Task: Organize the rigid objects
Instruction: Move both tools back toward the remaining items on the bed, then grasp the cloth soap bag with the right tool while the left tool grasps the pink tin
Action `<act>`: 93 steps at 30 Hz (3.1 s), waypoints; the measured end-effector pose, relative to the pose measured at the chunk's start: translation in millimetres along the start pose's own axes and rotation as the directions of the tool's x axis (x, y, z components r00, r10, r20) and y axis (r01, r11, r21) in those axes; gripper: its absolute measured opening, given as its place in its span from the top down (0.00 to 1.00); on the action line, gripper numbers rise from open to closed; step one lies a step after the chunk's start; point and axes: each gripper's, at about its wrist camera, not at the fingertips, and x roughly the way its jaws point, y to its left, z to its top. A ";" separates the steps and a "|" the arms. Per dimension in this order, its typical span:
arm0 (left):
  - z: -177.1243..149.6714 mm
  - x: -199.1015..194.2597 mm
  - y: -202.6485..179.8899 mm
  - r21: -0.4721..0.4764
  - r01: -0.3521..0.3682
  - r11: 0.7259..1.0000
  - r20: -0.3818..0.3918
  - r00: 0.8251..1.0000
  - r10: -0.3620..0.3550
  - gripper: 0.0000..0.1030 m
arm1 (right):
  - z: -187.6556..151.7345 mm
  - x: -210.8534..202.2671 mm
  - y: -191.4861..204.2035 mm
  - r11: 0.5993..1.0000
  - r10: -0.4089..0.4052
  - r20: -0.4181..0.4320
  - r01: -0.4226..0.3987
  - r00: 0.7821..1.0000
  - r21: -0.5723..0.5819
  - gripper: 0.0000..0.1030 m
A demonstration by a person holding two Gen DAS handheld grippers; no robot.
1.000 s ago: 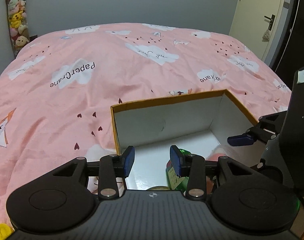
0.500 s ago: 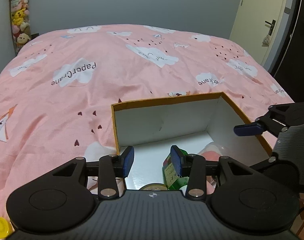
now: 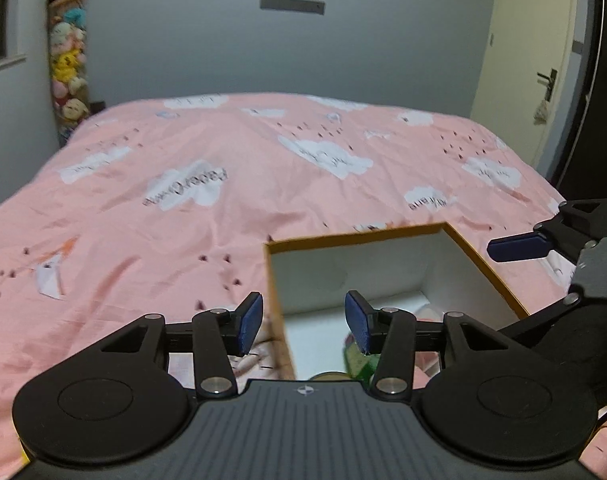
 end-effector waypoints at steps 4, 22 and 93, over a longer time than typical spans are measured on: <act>-4.5 -21.9 16.4 -0.023 -0.021 1.000 0.029 0.999 0.022 0.44 | 5.3 -20.1 11.9 0.999 0.033 0.053 -0.033 0.998 0.010 0.18; -59.6 -73.3 122.0 -0.226 -0.156 0.961 -0.051 0.988 0.148 0.42 | 14.3 -55.2 109.8 0.951 0.280 0.204 -0.300 0.938 0.071 0.16; -166.8 -5.6 244.3 -0.542 -0.225 0.810 -0.327 0.944 0.043 0.49 | 11.6 107.1 245.9 0.897 0.442 -0.104 -0.441 0.891 0.031 0.27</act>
